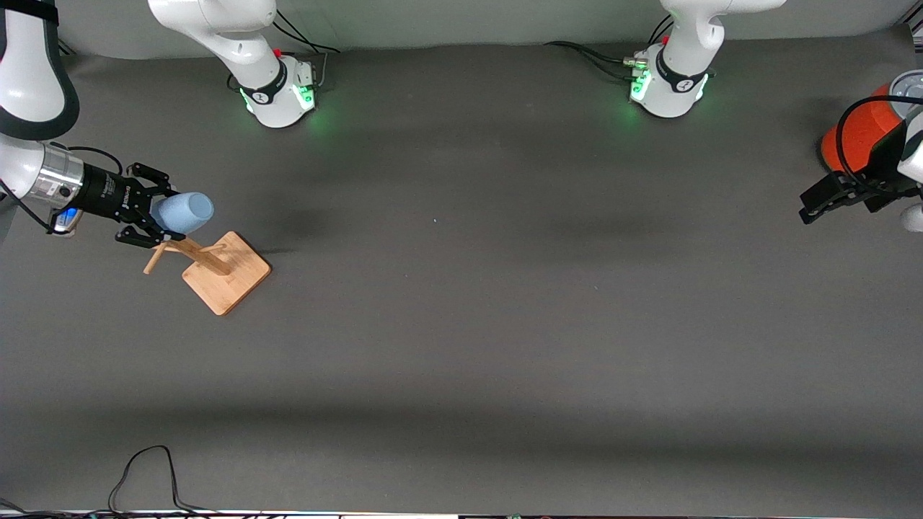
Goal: Rotate and upright cup with both arms
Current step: 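Grasp the blue cup with the right gripper and lift it off the peg, then carry the blue cup with the right gripper to the table middle, then lower the cup onto its side and open the right gripper, then grasp the cup rim with the left gripper while the right gripper withdraws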
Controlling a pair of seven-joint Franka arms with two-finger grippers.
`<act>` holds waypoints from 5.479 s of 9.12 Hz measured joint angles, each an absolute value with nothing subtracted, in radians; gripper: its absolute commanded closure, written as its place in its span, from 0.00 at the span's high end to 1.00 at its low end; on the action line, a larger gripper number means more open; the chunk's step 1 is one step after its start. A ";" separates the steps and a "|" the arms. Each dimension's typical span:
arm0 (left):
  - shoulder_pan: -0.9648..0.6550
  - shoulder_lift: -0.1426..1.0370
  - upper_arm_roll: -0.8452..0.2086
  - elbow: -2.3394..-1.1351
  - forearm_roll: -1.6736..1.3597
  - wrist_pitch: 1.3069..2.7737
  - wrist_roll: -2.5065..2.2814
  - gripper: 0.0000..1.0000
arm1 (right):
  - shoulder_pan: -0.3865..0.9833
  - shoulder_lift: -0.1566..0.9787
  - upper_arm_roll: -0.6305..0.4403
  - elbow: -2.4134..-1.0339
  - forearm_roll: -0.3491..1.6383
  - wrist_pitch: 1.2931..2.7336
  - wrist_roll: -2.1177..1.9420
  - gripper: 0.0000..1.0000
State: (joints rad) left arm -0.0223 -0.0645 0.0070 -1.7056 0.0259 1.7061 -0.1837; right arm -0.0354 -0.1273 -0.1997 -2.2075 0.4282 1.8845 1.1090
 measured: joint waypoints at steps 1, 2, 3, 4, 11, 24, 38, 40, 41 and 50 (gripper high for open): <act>-0.022 -0.064 0.007 -1.706 0.026 1.706 -0.184 1.00 | -0.035 -0.128 -0.198 -2.205 0.429 1.884 1.109 0.53; -0.022 -0.064 0.007 -1.706 0.026 1.706 -0.184 1.00 | -0.035 -0.131 -0.192 -2.194 0.431 1.879 1.109 0.53; -0.022 -0.064 0.007 -1.706 0.026 1.706 -0.184 1.00 | -0.035 -0.133 -0.179 -2.173 0.432 1.867 1.117 0.54; -0.022 -0.064 0.007 -1.706 0.026 1.706 -0.184 1.00 | -0.034 -0.137 -0.166 -2.150 0.434 1.857 1.133 0.54; -0.018 -0.064 0.010 -1.708 0.024 1.706 -0.184 1.00 | -0.029 -0.180 0.156 -2.031 0.534 1.929 1.381 0.57; 0.007 -0.064 0.010 -1.718 0.001 1.705 -0.185 1.00 | 0.275 0.643 0.712 -1.738 -0.502 2.357 2.618 0.58; 0.007 -0.064 0.011 -1.719 -0.001 1.705 -0.185 1.00 | 0.457 0.766 0.536 -1.425 -0.583 2.109 2.525 1.00; 0.007 -0.064 0.011 -1.719 -0.001 1.705 -0.185 1.00 | 0.350 0.689 0.534 -1.422 -0.535 2.054 2.218 1.00; 0.007 -0.064 0.010 -1.719 0.000 1.705 -0.185 1.00 | 0.276 0.660 0.533 -1.421 -0.476 2.041 2.047 1.00; -0.104 0.206 -0.097 -1.596 0.153 1.711 -0.251 0.99 | -0.098 0.389 0.536 -1.391 -0.271 1.746 0.842 1.00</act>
